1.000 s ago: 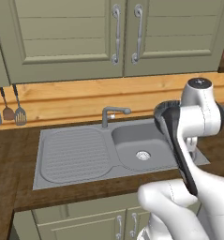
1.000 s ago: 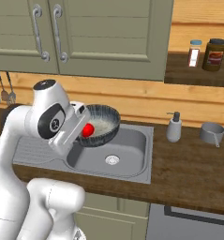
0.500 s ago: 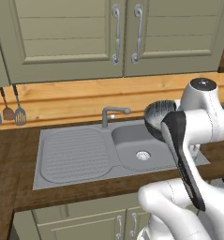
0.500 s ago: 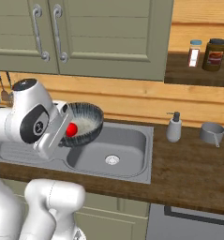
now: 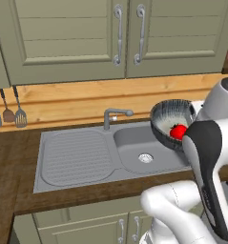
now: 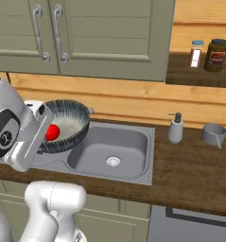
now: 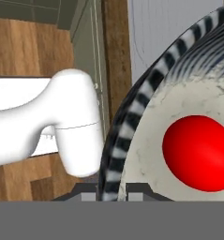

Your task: Pick the tomato from the sink and place it in the bowl. Then pick the bowl and place it in the microwave. Then close the microwave door and press the start button.

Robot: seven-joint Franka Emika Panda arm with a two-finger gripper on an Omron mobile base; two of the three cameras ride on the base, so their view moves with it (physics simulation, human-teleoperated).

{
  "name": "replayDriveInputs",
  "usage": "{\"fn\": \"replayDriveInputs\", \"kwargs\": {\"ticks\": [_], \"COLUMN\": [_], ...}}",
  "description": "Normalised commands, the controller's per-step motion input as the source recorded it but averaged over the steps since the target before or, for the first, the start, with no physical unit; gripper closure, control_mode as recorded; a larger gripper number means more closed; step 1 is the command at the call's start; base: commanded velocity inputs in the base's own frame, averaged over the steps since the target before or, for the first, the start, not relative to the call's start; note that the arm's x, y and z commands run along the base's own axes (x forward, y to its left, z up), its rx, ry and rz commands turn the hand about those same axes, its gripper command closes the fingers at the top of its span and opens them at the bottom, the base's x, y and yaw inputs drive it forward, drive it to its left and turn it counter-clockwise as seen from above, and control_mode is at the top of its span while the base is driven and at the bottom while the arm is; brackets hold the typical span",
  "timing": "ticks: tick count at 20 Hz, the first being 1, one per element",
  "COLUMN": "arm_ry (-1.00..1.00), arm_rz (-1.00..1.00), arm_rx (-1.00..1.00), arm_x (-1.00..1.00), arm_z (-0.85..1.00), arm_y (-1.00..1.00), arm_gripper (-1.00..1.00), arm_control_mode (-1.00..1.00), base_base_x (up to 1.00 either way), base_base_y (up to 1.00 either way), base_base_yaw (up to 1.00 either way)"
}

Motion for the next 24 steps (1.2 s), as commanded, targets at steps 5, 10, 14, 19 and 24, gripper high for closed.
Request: {"fn": "replayDriveInputs", "kwargs": {"ticks": [5,10,14,19,24], "arm_ry": [0.00,0.00,0.00,0.00,0.00], "arm_rz": [0.00,0.00,0.00,0.00,0.00], "arm_rx": [0.00,0.00,0.00,0.00,0.00], "arm_x": [0.00,0.00,0.00,0.00,0.00], "arm_z": [0.00,0.00,0.00,0.00,0.00], "arm_y": [0.00,0.00,0.00,0.00,0.00], "arm_gripper": [1.00,1.00,1.00,1.00,1.00], "arm_control_mode": [1.00,1.00,1.00,1.00,1.00], "base_base_x": [-0.57,-0.16,0.00,0.00,0.00], "base_base_y": [-0.44,-0.80,-0.26,-0.26,-0.33], "base_base_yaw": [-0.01,-0.52,-0.92,-0.92,-0.90]}}
